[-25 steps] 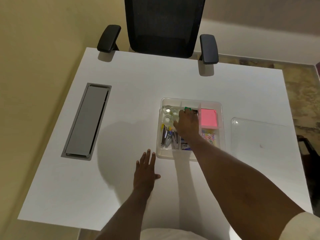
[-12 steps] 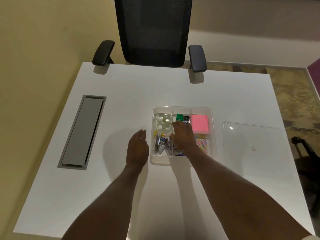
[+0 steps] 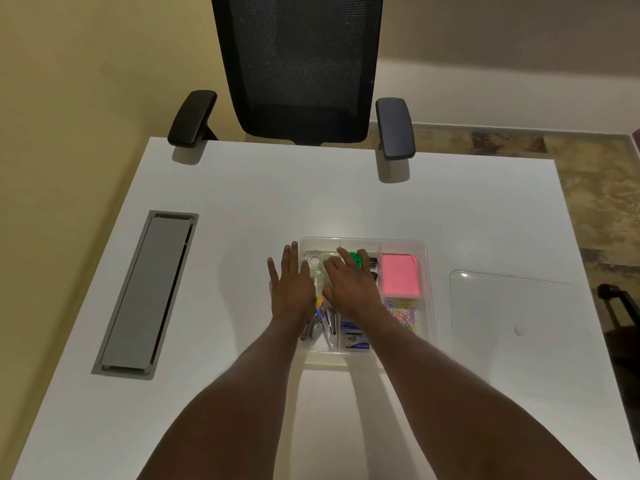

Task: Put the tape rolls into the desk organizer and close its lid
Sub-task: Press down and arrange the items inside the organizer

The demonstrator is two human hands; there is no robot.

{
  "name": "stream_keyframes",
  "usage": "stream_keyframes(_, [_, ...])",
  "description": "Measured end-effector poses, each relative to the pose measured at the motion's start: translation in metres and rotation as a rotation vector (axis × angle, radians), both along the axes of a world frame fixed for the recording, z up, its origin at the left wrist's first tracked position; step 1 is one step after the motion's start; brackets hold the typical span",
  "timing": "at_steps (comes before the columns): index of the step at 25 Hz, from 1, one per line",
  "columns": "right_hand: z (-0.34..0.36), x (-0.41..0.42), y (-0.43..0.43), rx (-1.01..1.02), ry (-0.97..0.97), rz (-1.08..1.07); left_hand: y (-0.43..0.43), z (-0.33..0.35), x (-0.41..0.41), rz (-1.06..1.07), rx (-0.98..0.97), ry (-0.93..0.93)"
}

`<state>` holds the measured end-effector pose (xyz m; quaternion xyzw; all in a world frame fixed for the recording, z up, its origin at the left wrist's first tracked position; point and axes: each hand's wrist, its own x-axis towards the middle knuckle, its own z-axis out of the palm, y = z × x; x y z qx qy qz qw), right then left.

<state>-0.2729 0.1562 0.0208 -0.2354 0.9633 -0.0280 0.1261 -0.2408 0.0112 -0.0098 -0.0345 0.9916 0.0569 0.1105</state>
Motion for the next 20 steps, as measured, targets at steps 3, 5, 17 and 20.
stream_keyframes(3, [-0.008,-0.002,0.000,0.044,0.012,0.016,0.005,-0.005,-0.009,0.039,-0.012,-0.028])
stream_keyframes(5, [-0.014,-0.002,0.001,0.051,0.026,0.011,0.009,-0.006,-0.012,0.074,0.012,-0.024])
stream_keyframes(17, [-0.016,0.004,0.003,0.091,0.026,-0.007,0.011,0.004,-0.016,0.223,0.079,-0.085])
stream_keyframes(20, [-0.017,0.007,0.008,0.100,0.020,0.007,0.016,0.003,-0.016,0.220,0.081,-0.093])
